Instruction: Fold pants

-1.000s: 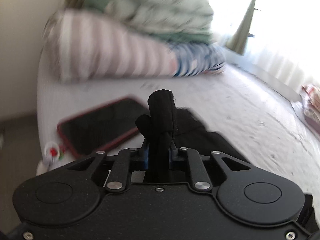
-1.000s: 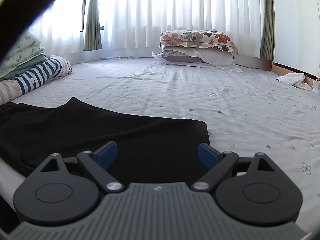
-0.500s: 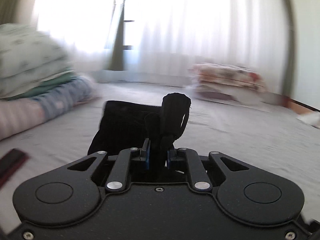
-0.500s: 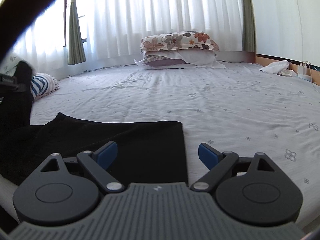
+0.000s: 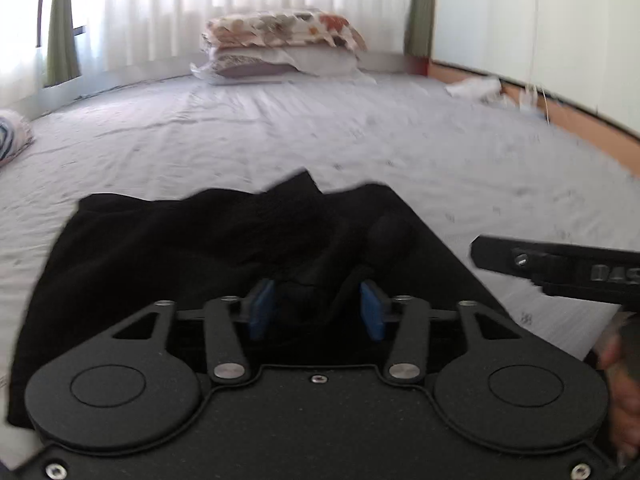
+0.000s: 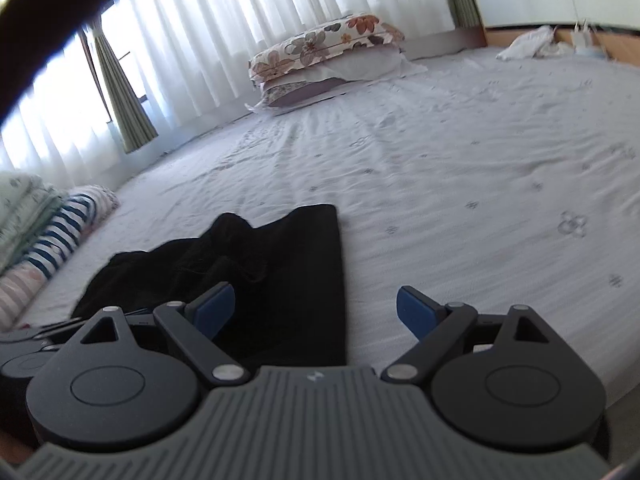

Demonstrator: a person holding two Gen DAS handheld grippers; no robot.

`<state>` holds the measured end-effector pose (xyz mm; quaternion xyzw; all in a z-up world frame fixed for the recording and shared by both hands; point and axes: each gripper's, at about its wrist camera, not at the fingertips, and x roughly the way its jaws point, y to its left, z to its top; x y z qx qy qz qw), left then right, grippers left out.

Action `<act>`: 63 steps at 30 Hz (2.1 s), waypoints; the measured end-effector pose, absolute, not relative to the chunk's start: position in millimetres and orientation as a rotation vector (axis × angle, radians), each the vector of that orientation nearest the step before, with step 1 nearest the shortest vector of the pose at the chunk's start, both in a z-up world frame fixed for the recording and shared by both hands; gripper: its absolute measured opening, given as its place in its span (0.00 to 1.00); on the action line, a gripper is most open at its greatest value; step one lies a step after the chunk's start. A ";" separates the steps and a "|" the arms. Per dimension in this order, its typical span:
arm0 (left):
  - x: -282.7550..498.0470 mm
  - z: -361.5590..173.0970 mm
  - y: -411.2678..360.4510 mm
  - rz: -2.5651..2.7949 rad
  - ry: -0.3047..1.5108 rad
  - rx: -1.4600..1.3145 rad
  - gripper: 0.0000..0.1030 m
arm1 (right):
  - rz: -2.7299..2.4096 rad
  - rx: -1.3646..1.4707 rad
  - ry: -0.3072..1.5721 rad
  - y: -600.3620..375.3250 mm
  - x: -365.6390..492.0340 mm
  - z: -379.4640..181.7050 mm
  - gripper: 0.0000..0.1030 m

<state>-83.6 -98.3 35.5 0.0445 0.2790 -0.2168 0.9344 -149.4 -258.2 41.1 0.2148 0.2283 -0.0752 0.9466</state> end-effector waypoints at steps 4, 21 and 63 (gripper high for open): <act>-78.4 66.3 -40.0 -0.388 0.526 0.006 0.53 | -0.037 0.514 0.481 -241.9 -129.5 36.9 0.92; -44.6 63.6 95.5 0.005 0.557 -0.117 0.55 | -0.231 0.533 0.503 -177.7 -53.8 15.2 0.52; 97.3 49.8 -14.6 -0.259 0.787 0.046 0.04 | -0.266 -0.076 0.570 -139.0 -81.5 9.9 0.29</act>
